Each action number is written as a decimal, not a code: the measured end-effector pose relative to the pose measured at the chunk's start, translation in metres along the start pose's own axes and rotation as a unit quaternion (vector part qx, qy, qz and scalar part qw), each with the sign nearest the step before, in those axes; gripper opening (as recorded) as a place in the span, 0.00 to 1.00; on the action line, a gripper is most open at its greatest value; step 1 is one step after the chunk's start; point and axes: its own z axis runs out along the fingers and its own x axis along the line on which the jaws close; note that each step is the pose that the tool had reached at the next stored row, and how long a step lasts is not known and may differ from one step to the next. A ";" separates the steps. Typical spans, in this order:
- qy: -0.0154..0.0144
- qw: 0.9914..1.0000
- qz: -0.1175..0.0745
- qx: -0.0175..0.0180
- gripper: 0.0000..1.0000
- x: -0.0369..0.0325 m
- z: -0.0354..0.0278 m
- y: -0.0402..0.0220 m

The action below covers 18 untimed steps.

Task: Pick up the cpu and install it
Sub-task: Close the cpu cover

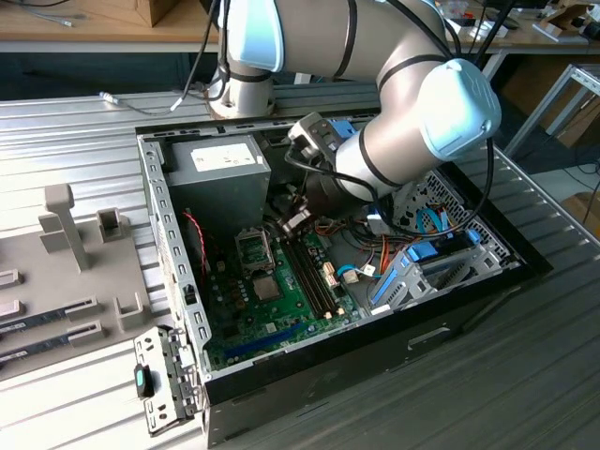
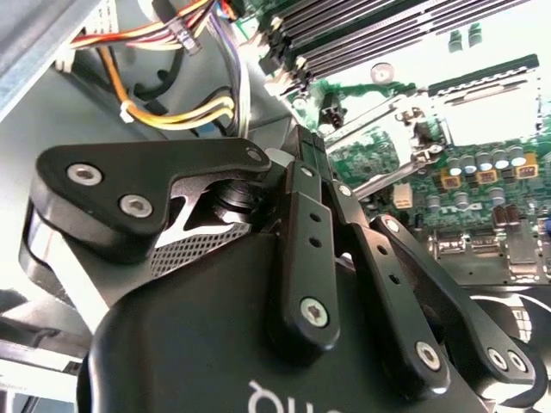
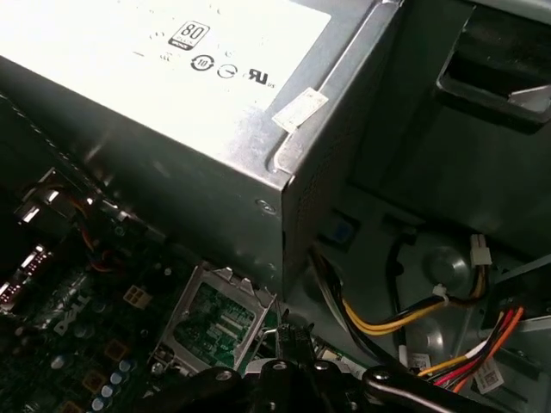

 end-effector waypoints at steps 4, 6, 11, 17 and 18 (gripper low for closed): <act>0.001 1.000 0.001 0.002 0.11 0.0001 0.0001 0.0000; 0.001 1.000 0.001 0.002 0.11 0.0001 0.0002 0.0000; 0.007 1.000 -0.011 0.003 0.11 0.0007 0.0002 -0.0001; 0.032 0.997 -0.064 0.005 0.11 0.0007 0.0004 -0.0002; 0.036 0.997 -0.073 0.006 0.11 0.0007 0.0004 -0.0002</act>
